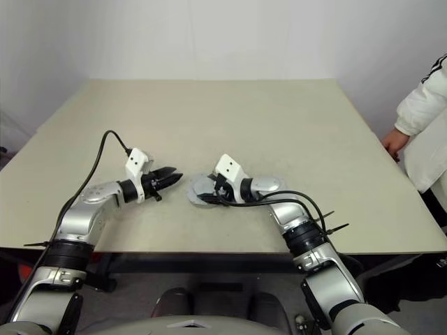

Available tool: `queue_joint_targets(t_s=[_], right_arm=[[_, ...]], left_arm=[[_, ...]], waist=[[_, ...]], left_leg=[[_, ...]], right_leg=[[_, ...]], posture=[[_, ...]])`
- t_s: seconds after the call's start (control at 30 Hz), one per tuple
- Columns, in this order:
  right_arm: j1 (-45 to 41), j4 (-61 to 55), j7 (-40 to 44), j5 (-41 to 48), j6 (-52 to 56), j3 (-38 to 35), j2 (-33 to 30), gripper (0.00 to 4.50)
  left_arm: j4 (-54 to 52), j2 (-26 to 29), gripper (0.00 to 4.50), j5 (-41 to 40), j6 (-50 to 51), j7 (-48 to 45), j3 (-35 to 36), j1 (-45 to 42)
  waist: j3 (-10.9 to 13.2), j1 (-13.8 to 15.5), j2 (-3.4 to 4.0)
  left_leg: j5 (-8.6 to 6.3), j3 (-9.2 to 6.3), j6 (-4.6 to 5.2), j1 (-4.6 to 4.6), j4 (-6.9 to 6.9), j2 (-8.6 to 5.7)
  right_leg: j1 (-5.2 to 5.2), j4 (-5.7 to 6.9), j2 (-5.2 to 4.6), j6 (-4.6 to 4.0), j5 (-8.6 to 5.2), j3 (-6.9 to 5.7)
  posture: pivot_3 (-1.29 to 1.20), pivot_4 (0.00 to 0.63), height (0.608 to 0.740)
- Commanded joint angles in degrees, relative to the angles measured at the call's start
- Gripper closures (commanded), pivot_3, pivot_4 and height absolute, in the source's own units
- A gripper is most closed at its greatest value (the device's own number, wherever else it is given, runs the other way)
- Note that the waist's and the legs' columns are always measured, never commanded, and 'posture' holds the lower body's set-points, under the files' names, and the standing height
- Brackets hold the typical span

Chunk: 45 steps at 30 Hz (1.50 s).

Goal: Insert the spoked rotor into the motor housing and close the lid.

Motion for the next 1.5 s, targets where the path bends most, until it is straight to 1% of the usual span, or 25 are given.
queue_joint_targets(t_s=[0.03, 0.7, 0.97, 1.13, 1.37, 1.43, 1.5], right_arm=[[-0.73, 0.77, 0.16, -0.82, -0.21, 0.69, -0.29, 1.56], [-1.98, 2.37, -0.53, -0.46, 0.70, -0.05, -0.10, 1.56], [-0.82, 1.80, 0.49, -0.95, 0.55, 0.97, -1.11, 1.56], [-0.76, 4.10, -0.96, -2.41, 1.23, 1.92, -0.78, 1.56], [-1.14, 6.03, -1.81, -2.95, 1.69, 2.18, -0.95, 1.56], [-1.17, 6.04, -1.81, -2.92, 1.61, 2.20, -1.00, 1.56], [-1.14, 5.99, -1.94, -2.97, 1.60, 2.22, -1.07, 1.56]], left_arm=[[-2.19, 0.14, 2.84, -0.60, -0.24, 0.12, 0.65, -0.25], [-3.16, -0.14, 2.84, -0.89, 0.14, 0.46, 0.53, 0.55], [-2.62, -0.18, 2.84, -0.74, -0.03, 0.44, 0.62, 0.20], [-2.67, -0.27, 2.84, -0.77, 0.06, 0.48, 0.58, 0.15], [-6.19, -1.77, 2.84, -3.09, 3.99, 0.90, 0.65, 1.16], [-7.51, -2.57, 3.23, -4.81, 5.20, 0.97, 1.42, 1.53], [-8.37, -3.12, 3.80, -6.28, 5.84, 1.19, 2.38, 1.69]], waist=[[0.00, 0.00, 0.00], [0.00, -0.01, -0.01], [0.00, 0.02, 0.00], [-0.01, 0.03, -0.01], [-0.03, 0.01, -0.01], [-0.03, 0.02, -0.01], [-0.03, 0.03, -0.01]], left_leg=[[0.00, 0.00, -0.01, 0.00, 0.00, 0.00], [0.01, 0.00, -0.01, 0.00, 0.01, 0.00], [0.01, 0.00, -0.01, -0.01, 0.01, -0.01], [0.01, 0.00, -0.01, 0.00, 0.01, -0.01], [0.01, 0.00, -0.01, 0.30, 0.01, -0.01], [0.00, 0.00, 0.00, 0.41, 0.01, -0.01], [-0.02, 0.00, 0.03, 0.46, 0.01, -0.01]], right_leg=[[0.00, 0.01, 0.00, 0.00, 0.00, 0.00], [0.01, 0.02, 0.00, 0.00, 0.00, 0.00], [0.01, 0.01, 0.00, 0.00, 0.00, 0.00], [0.01, 0.01, 0.00, 0.00, 0.00, 0.00], [0.34, 0.01, -0.02, 0.03, -0.02, 0.01], [0.45, 0.01, -0.02, 0.25, -0.15, 0.01], [0.51, 0.01, -0.02, 0.35, -0.21, 0.01]], posture=[[0.00, 0.000, 0.740], [0.00, 0.000, 0.740], [0.00, 0.000, 0.740], [0.00, 0.000, 0.740], [0.00, 0.000, 0.740], [0.00, 0.000, 0.740], [0.00, 0.000, 0.740]])
